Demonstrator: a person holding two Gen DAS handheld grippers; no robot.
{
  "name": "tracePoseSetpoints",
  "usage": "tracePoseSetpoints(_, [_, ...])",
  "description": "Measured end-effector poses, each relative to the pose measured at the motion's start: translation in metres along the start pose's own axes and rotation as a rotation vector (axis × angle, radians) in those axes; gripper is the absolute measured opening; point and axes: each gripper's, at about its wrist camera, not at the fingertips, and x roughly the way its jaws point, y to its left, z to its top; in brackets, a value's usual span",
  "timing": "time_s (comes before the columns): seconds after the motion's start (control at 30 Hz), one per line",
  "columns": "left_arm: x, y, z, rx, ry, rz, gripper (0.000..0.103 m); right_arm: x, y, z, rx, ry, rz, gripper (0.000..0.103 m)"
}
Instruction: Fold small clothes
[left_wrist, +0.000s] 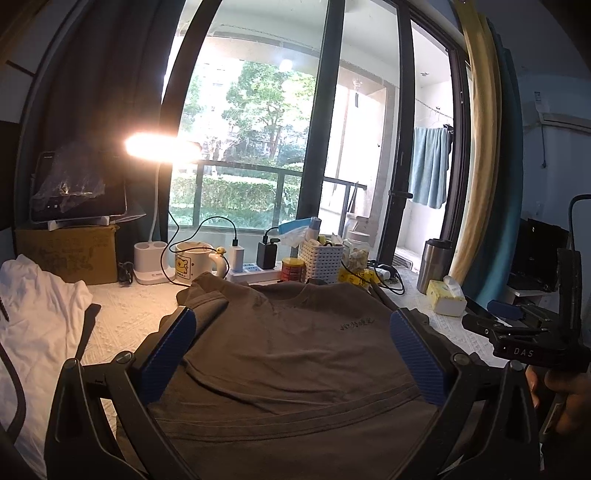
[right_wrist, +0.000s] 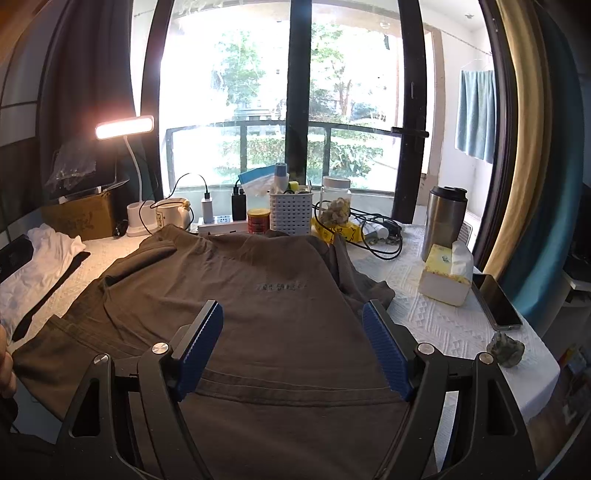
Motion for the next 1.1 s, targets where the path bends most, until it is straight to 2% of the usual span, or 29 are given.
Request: tracePoseSetpoints(1.1, [0.0009,0.0004,0.0006,-0.004,0.0,0.013,0.103,0.0008,-0.0063,-0.0037,0.011,0.014,-0.012,0.081])
